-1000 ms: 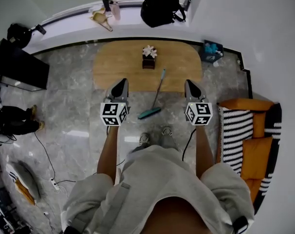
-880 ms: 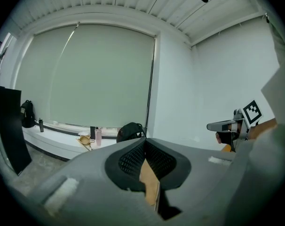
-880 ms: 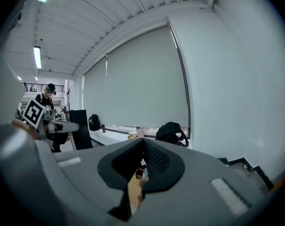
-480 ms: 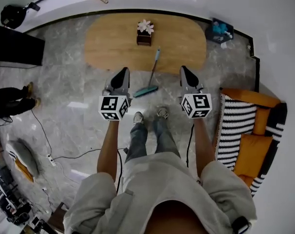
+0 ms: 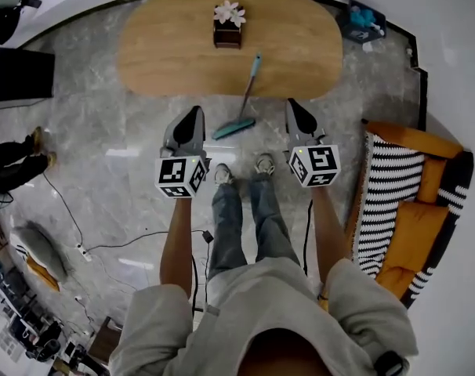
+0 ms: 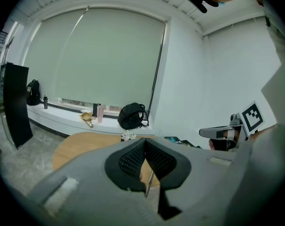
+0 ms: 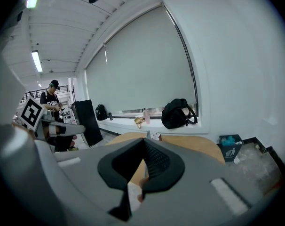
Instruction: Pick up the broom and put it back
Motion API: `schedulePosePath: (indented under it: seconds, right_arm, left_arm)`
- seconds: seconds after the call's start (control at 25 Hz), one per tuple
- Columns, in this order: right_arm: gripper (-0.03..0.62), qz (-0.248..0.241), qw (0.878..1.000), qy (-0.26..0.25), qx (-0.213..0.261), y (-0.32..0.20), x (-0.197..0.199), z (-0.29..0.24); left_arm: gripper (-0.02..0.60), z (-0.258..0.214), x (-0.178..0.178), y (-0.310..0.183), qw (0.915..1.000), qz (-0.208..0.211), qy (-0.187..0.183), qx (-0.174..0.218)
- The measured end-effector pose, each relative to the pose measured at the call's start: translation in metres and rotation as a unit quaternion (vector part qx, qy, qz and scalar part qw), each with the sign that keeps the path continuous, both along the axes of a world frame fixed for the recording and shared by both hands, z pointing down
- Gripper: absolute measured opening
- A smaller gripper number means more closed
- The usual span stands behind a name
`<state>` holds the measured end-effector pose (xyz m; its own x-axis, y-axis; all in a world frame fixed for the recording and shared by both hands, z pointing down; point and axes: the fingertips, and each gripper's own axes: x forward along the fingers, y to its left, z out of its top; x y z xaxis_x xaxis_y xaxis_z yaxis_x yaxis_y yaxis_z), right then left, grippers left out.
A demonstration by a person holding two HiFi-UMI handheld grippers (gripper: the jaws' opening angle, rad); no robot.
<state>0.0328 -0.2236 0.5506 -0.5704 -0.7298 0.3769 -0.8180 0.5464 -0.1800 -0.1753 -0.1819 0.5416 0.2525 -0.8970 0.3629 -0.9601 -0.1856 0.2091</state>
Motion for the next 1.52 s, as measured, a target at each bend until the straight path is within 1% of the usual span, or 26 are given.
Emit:
schedulePosePath:
  seconds: [0.32, 0.52, 0.76, 0.96, 1.08, 1.24, 1.36, 1.52]
  right_arm:
    - [0.002, -0.002, 0.999, 0.013, -0.045, 0.036, -0.008, 0.077]
    - [0.001, 0.002, 0.998, 0.013, -0.061, 0.051, -0.009, 0.113]
    - [0.002, 0.001, 0.997, 0.015, -0.071, 0.056, -0.006, 0.14]
    - [0.009, -0.016, 0.998, 0.006, -0.064, 0.04, -0.015, 0.147]
    - [0.049, -0.037, 0.998, -0.002, -0.056, 0.024, -0.027, 0.15]
    - [0.117, -0.048, 0.998, -0.009, -0.047, -0.007, -0.044, 0.151]
    - [0.155, -0.049, 0.998, -0.013, -0.046, -0.031, -0.056, 0.151]
    - [0.184, -0.038, 0.998, -0.027, -0.052, -0.058, -0.066, 0.154]
  left_arm:
    - [0.006, 0.073, -0.011, 0.034, 0.999, -0.012, 0.017, -0.039]
    - [0.006, 0.112, -0.008, 0.044, 0.9981, -0.011, 0.022, -0.056]
    - [0.006, 0.137, 0.0, 0.038, 0.9977, -0.006, 0.027, -0.062]
    - [0.006, 0.145, 0.005, 0.022, 0.998, -0.004, 0.027, -0.057]
    - [0.006, 0.147, 0.008, 0.012, 0.9982, -0.002, 0.026, -0.053]
    - [0.006, 0.145, 0.009, -0.002, 0.9986, -0.001, 0.025, -0.046]
    - [0.006, 0.143, 0.007, -0.007, 0.9988, -0.003, 0.024, -0.043]
    - [0.006, 0.143, 0.008, -0.005, 0.9987, -0.002, 0.024, -0.045]
